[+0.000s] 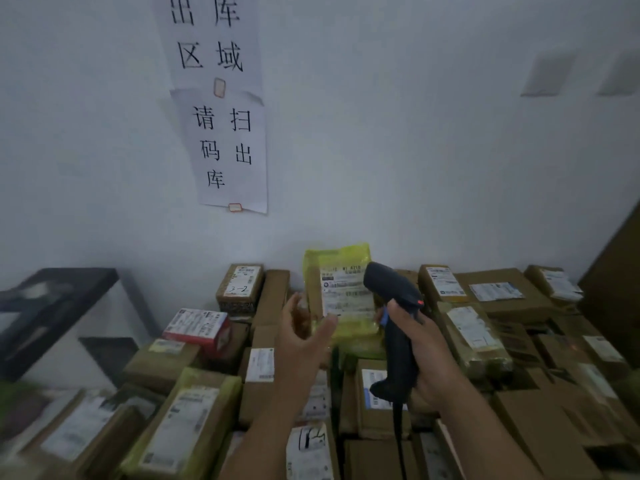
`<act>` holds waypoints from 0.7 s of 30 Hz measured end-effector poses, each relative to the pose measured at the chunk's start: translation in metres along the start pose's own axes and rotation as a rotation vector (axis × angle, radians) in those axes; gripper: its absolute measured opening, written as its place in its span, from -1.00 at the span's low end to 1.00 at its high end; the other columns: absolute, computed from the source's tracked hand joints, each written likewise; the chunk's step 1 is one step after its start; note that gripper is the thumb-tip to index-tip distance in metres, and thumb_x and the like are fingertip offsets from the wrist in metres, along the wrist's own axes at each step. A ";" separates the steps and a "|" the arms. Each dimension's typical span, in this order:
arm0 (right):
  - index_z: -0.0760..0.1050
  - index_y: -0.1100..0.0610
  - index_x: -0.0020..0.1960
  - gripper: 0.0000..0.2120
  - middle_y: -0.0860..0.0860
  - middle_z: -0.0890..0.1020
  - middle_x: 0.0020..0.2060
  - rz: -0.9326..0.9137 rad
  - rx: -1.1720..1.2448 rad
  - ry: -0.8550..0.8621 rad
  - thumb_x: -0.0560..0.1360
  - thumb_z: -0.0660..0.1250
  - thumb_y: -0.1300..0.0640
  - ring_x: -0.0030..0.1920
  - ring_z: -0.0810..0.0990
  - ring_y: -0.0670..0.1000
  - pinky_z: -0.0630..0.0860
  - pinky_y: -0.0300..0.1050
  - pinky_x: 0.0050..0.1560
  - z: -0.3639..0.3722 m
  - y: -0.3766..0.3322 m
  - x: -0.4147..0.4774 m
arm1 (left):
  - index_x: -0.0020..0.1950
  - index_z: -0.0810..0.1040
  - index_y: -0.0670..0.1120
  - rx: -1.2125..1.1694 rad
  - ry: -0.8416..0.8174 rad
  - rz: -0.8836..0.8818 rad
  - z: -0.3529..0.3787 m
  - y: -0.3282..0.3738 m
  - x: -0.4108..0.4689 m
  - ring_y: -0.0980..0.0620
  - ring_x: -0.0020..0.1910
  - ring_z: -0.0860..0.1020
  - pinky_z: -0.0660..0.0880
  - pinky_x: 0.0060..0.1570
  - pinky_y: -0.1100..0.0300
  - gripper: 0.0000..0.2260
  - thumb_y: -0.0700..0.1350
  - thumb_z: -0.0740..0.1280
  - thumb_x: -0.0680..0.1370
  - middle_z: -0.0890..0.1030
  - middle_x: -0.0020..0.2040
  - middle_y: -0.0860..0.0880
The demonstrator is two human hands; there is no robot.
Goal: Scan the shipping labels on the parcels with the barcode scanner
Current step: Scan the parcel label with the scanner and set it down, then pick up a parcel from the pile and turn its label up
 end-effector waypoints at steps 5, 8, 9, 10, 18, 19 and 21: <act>0.63 0.16 0.00 -0.51 0.19 0.67 -0.08 0.004 0.060 -0.046 0.22 0.54 -0.16 -0.03 0.63 0.22 0.51 0.16 0.11 -0.014 0.011 -0.052 | 0.47 0.34 0.23 0.044 -0.094 -0.003 -0.011 0.010 -0.054 0.06 0.20 0.60 0.58 0.16 -0.04 -0.28 0.14 0.50 0.34 0.59 0.27 0.06; 0.66 0.07 -0.10 -0.64 0.09 0.70 -0.16 -0.006 0.048 -0.058 0.23 0.52 -0.14 -0.11 0.66 0.12 0.58 0.02 -0.04 -0.015 0.011 -0.077 | 0.39 0.20 0.54 0.009 -0.168 -0.079 -0.016 0.008 -0.082 0.03 0.35 0.48 0.50 0.27 -0.12 -0.22 0.17 0.51 0.29 0.44 0.42 0.13; 0.64 0.09 -0.05 -0.62 0.08 0.71 -0.16 0.001 0.036 -0.053 0.25 0.50 -0.12 -0.10 0.67 0.10 0.58 -0.01 -0.07 -0.017 0.012 -0.084 | 0.35 0.19 0.59 -0.004 -0.194 -0.107 -0.018 0.007 -0.091 0.04 0.36 0.46 0.49 0.29 -0.12 -0.22 0.16 0.51 0.28 0.41 0.44 0.17; 0.61 0.12 -0.02 -0.62 0.08 0.71 -0.14 0.008 0.024 -0.049 0.28 0.47 -0.09 -0.08 0.67 0.10 0.57 -0.02 -0.08 -0.018 0.011 -0.089 | 0.33 0.21 0.60 -0.010 -0.190 -0.127 -0.021 0.005 -0.098 0.04 0.37 0.45 0.48 0.29 -0.12 -0.21 0.13 0.53 0.27 0.40 0.44 0.19; 0.55 0.26 -0.04 -0.70 0.10 0.68 -0.25 -0.002 -0.365 -0.114 0.50 0.39 -0.01 -0.46 0.56 0.08 0.52 -0.08 -0.40 -0.016 -0.005 -0.118 | 0.60 0.07 0.12 0.123 0.206 -0.152 -0.076 -0.013 -0.114 -0.12 0.44 0.34 0.41 0.33 -0.19 -0.07 -0.02 0.57 0.38 0.30 0.52 -0.02; 0.55 0.27 -0.08 -0.70 0.13 0.66 -0.26 0.007 -0.393 -0.138 0.50 0.38 -0.01 -0.48 0.53 0.06 0.50 -0.09 -0.42 -0.016 -0.005 -0.120 | 0.60 0.07 0.09 0.134 0.250 -0.157 -0.083 -0.016 -0.114 -0.13 0.44 0.34 0.39 0.34 -0.22 -0.06 0.00 0.57 0.38 0.30 0.52 -0.03; 0.55 0.27 -0.11 -0.68 0.16 0.66 -0.26 0.023 -0.434 -0.179 0.50 0.39 -0.01 -0.49 0.52 0.05 0.48 -0.09 -0.43 -0.013 -0.007 -0.125 | 0.60 0.10 0.05 0.151 0.323 -0.164 -0.096 -0.020 -0.114 -0.13 0.42 0.36 0.41 0.33 -0.22 -0.06 0.03 0.58 0.36 0.31 0.50 -0.06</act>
Point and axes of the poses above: each hand's wrist, its own x-axis towards the middle knuckle, its own z-axis out of the palm, y = z × x, the point moved 5 cm from there along x, towards the middle knuckle
